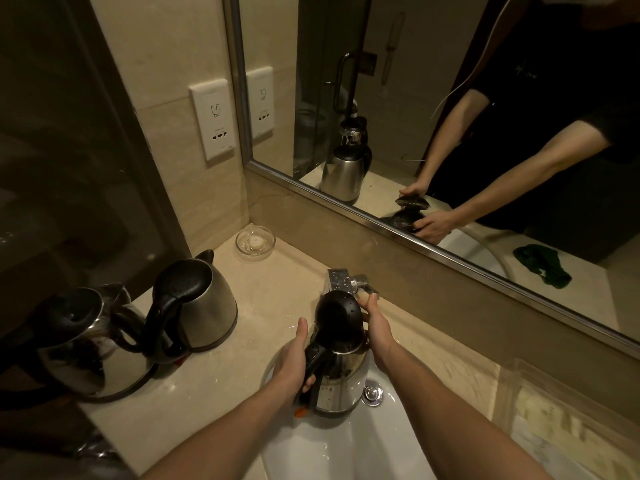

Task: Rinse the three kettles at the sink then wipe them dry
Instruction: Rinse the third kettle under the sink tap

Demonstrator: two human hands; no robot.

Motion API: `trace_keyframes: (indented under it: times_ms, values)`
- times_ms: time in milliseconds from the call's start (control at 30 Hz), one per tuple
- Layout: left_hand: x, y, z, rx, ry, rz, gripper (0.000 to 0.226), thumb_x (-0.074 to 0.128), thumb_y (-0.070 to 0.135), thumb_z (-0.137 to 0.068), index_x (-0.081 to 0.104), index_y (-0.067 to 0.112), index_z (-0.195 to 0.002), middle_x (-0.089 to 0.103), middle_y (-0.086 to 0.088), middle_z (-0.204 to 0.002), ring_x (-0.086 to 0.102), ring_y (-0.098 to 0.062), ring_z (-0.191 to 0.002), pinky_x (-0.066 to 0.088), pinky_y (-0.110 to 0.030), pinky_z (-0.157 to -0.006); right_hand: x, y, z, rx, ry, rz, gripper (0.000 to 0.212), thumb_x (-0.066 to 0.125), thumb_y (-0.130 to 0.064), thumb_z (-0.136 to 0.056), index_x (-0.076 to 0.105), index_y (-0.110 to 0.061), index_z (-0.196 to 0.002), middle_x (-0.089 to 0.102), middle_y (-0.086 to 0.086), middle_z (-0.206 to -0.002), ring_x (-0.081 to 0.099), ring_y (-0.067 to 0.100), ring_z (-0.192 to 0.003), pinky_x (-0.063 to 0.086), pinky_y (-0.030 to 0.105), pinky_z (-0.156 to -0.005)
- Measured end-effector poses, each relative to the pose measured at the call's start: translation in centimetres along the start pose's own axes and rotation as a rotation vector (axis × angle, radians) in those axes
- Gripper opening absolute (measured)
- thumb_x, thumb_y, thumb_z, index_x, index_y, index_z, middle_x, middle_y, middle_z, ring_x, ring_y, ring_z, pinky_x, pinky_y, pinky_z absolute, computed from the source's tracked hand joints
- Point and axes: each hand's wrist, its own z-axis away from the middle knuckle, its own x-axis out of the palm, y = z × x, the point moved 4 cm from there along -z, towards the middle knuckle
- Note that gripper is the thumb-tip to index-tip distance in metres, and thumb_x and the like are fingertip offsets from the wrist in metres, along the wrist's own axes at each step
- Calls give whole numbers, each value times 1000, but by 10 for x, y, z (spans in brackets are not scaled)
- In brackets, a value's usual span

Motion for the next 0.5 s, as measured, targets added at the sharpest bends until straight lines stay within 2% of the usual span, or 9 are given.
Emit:
trace_keyframes:
  times_ms: [100, 167, 300, 333, 433, 500]
  values:
    - [0, -1, 0, 7, -7, -7, 82, 25, 80, -90, 63, 8, -92, 50, -5, -47, 42, -16, -35, 35, -24, -38, 1, 1, 1, 4, -3, 0, 61, 18, -58, -100, 50, -25, -139, 48, 13, -141, 40, 34, -133, 33, 41, -97]
    - [-1, -2, -1, 15, -12, -8, 82, 25, 80, -90, 64, 8, -91, 49, -5, -47, 42, -16, -35, 34, -24, -38, 1, 1, 1, 0, -1, 11, 62, 17, -59, -99, 50, -25, -139, 48, 13, -141, 41, 34, -132, 34, 43, -100]
    - [-1, -2, -1, 12, -6, -15, 82, 24, 80, -90, 65, 9, -88, 49, -6, -48, 42, -17, -35, 34, -23, -39, 2, 0, 2, -20, -12, -1, 61, 16, -57, -100, 51, -24, -137, 49, 14, -138, 47, 24, -111, 36, 41, -94]
    - [-1, -1, -1, 11, -5, -18, 82, 24, 81, -90, 64, 9, -87, 49, -6, -48, 42, -17, -35, 34, -23, -39, 2, 0, 3, -21, -14, 3, 60, 15, -56, -101, 51, -24, -137, 48, 15, -138, 46, 24, -112, 36, 41, -94]
    - [0, -1, -1, 22, -4, -17, 84, 24, 82, -89, 65, 9, -88, 50, -6, -48, 42, -17, -35, 34, -23, -40, 2, -1, 4, -18, -9, 21, 61, 15, -56, -101, 49, -24, -139, 45, 15, -143, 41, 33, -131, 33, 45, -102]
    - [0, -1, -1, 23, -3, -22, 84, 24, 81, -89, 65, 9, -89, 50, -6, -48, 42, -17, -35, 34, -23, -40, 2, -2, 4, -17, -2, 23, 61, 16, -57, -100, 50, -24, -139, 44, 15, -144, 38, 34, -134, 33, 45, -102]
